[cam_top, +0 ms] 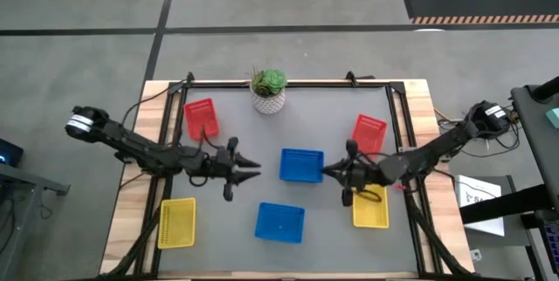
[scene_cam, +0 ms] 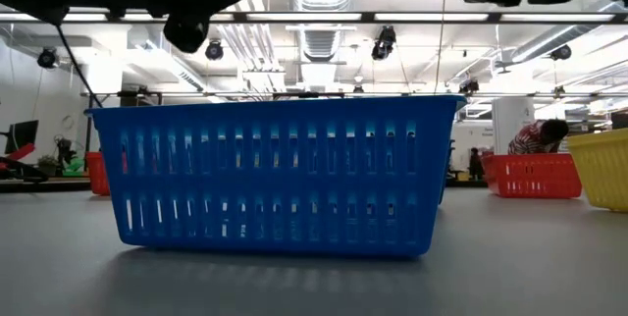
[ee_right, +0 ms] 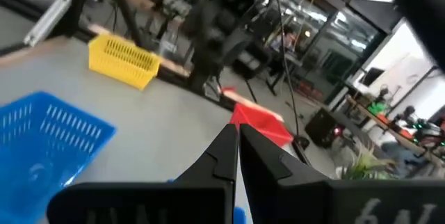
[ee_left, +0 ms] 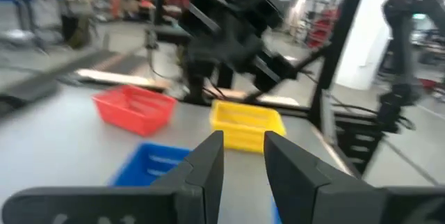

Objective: Stack baskets by color
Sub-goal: Stack the bottom blue basket on the blue baskets

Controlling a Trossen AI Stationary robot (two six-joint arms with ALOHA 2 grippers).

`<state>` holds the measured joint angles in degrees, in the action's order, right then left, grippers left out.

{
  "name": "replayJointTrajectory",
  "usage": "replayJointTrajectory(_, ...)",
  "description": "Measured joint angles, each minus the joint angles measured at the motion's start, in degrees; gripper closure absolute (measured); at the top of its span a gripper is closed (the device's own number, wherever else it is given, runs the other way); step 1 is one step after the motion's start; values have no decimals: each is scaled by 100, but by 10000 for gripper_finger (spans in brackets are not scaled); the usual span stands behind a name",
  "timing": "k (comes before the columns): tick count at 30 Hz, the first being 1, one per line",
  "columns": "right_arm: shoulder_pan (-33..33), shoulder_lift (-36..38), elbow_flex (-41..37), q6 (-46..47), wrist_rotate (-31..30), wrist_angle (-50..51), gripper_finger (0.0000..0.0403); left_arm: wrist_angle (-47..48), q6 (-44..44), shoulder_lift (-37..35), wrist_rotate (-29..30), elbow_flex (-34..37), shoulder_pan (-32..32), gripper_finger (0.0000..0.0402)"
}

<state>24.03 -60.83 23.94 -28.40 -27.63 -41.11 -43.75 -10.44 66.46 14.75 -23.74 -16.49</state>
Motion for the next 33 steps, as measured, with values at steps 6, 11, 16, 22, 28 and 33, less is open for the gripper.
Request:
replayJointTrajectory(6,-112,-4,-70,140,248,-76,394,-1135,-90,721,319,-152,-434,314)
replayJointTrajectory(11,-120,-142,99,14,214,-74,394,-2385,360,1219,375,-201,-501,314)
replayJointTrajectory(16,-120,-386,626,39,213,301,394,-2505,376,1284,373,-194,-499,314)
replayJointTrajectory(22,-120,-785,1582,248,215,1861,394,-2481,380,1215,373,-139,-501,314)
replayJointTrajectory(28,-103,-1249,2462,609,218,3036,394,-2481,633,1033,373,-64,-499,314)
replayJointTrajectory(33,77,-1630,3187,1315,236,4095,394,-2427,1372,555,374,76,-499,314)
